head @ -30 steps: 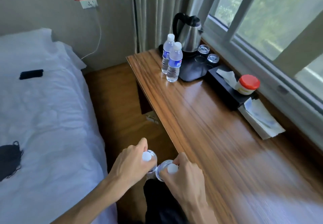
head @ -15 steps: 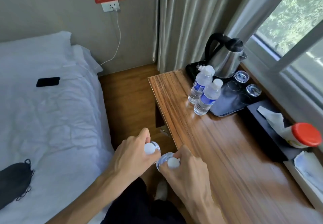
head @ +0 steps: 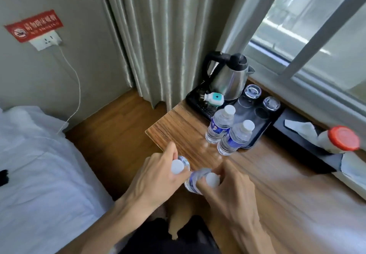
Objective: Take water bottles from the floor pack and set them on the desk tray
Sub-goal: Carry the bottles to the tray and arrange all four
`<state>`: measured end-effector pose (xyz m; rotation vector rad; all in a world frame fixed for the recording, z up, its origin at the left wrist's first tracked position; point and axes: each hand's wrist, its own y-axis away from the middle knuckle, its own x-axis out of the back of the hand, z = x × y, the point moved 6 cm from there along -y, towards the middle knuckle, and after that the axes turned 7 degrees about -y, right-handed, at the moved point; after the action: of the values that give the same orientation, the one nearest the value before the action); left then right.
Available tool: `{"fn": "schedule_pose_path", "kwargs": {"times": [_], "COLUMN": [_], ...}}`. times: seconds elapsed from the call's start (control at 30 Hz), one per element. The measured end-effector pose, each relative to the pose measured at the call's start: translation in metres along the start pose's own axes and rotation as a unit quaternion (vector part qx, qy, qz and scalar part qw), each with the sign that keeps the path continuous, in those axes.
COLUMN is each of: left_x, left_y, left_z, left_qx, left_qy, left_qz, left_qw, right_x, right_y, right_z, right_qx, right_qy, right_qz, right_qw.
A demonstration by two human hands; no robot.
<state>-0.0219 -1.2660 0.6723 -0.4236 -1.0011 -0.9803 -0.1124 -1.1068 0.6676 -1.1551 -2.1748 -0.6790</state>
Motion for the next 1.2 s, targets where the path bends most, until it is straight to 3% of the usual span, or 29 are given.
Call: {"fn": "schedule_pose_path", "kwargs": {"times": [0.37, 0.83, 1.2], "left_x": [-0.024, -0.045, -0.044], "left_y": [-0.106, -0.14, -0.151], "left_z": [0.041, 0.049, 0.045], "left_qx": [-0.148, -0.176, -0.179], "left_qy": [-0.046, -0.029, 0.058], "left_qz": [-0.074, -0.074, -0.11], "left_qw": [0.985, 0.981, 0.976], "right_x": [0.015, 0.022, 0.016], "right_y": [-0.04, -0.071, -0.072], "right_z": [0.017, 0.031, 0.029], "right_qx": [-0.077, -0.133, -0.143], "right_qy": [-0.021, -0.038, -0.042], "right_qz": [0.164, 0.229, 0.212], "right_qw": [0.983, 0.964, 0.966]}}
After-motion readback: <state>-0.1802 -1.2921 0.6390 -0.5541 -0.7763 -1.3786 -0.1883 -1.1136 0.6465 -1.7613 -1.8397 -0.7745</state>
